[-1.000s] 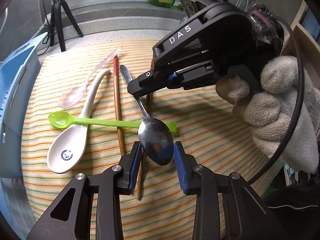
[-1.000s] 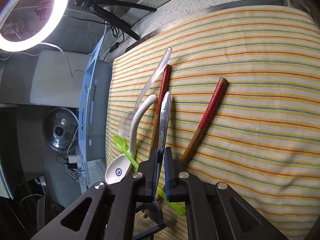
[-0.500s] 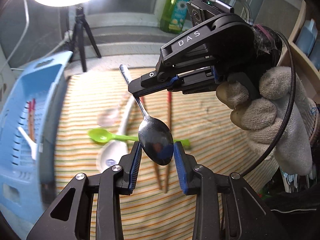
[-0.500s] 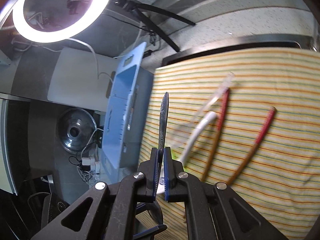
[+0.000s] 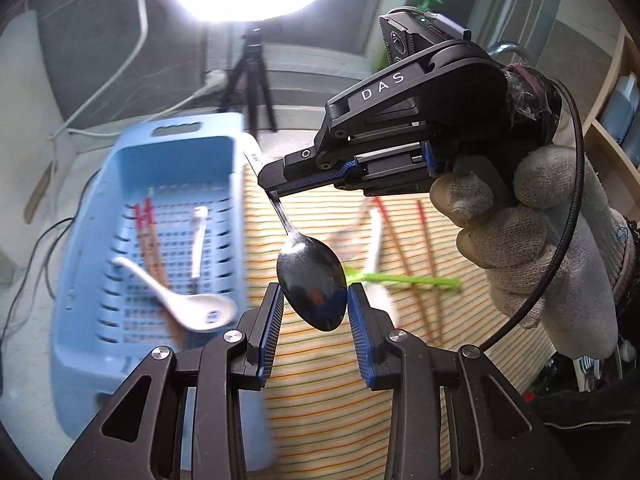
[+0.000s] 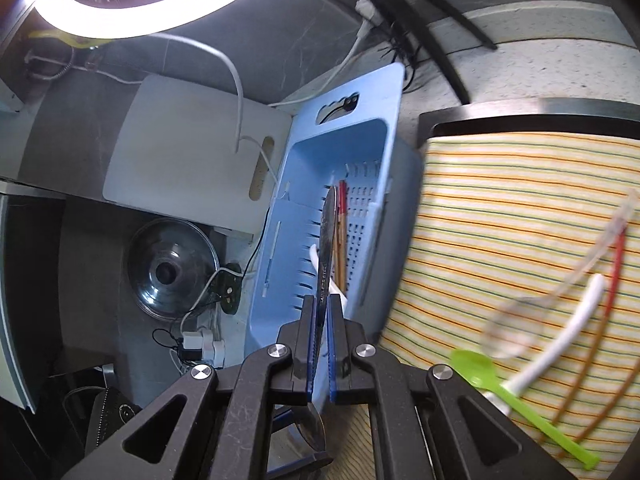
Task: Organize utensils
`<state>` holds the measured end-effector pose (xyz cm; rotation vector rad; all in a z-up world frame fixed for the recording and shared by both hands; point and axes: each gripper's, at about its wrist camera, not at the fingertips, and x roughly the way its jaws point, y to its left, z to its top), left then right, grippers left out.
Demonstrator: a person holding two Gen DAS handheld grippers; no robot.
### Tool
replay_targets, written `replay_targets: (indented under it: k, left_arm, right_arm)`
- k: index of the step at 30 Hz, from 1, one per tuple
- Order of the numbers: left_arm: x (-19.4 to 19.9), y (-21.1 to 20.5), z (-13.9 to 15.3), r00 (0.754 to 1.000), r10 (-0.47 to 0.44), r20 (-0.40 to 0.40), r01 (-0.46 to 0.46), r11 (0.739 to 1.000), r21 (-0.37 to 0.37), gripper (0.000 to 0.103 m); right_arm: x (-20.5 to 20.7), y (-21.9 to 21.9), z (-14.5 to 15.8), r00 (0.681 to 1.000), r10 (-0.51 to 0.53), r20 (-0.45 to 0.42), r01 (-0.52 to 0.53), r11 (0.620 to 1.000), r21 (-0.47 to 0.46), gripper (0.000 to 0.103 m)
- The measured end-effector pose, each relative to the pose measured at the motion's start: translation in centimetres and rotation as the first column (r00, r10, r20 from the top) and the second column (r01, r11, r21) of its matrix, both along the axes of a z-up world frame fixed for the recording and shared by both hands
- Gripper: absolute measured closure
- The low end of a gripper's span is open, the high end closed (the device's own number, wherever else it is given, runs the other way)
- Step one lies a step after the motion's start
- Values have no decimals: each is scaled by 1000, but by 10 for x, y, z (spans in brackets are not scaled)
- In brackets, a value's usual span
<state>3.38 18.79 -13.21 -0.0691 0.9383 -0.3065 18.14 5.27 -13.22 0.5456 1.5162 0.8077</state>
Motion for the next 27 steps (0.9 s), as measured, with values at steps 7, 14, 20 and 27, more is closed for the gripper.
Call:
replay_targets:
  k: [7,14,20,27]
  left_arm:
    - [12,42,-13,999,21,-42,-21,1000,4,72]
    - [20,60,-22,997,23,-69,-22,1000,6,72]
    - [21,71,-23,996,57,-75,-56,998,12,72]
    - [17,73,-18,997,51,-64,-51,999,1,72]
  right_arm:
    - [2,52,-19,1000,9,-15,-10,999,-34,98]
    - [8,74,-34,1000,5,-16,-6,997,-82,97]
    - [8,79,-28,1000,10,24,-8,993,-119,91]
    - [2,69,-12,997,5,80,6,991,-133,80]
